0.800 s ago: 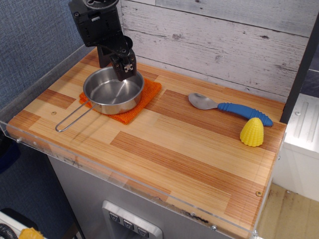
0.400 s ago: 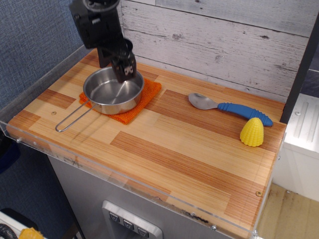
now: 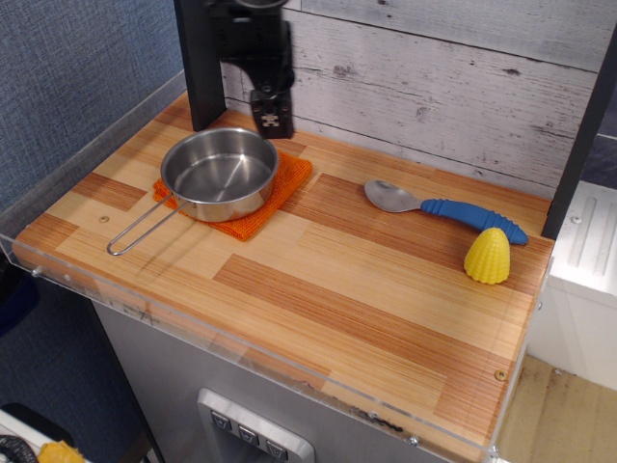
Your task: Move the blue spatula away from yellow object.
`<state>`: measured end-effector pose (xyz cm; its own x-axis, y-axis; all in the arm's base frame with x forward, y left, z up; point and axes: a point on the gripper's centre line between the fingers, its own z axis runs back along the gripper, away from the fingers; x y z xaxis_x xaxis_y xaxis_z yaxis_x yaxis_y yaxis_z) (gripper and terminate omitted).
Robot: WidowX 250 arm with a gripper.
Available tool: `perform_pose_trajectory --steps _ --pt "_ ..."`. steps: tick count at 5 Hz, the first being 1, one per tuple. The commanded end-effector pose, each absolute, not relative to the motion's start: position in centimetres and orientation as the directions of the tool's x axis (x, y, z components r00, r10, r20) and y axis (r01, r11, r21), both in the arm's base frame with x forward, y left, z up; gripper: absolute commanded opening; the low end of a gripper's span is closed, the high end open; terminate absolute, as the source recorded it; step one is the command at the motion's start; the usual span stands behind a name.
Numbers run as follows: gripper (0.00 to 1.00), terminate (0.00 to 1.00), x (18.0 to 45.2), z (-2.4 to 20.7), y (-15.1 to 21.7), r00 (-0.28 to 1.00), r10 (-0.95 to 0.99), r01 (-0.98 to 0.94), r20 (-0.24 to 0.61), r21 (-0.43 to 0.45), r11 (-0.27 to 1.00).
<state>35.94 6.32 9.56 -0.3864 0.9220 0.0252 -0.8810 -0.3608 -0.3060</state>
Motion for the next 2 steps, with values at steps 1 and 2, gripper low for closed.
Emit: perform_pose_trajectory --steps 1,2 --pt "1.0 0.0 35.4 9.3 1.2 0.011 0.999 -0.949 0.043 -0.315 0.024" --pt "1.0 0.0 34.2 7.4 -1.7 0.027 0.999 -0.952 -0.035 -0.307 0.015"
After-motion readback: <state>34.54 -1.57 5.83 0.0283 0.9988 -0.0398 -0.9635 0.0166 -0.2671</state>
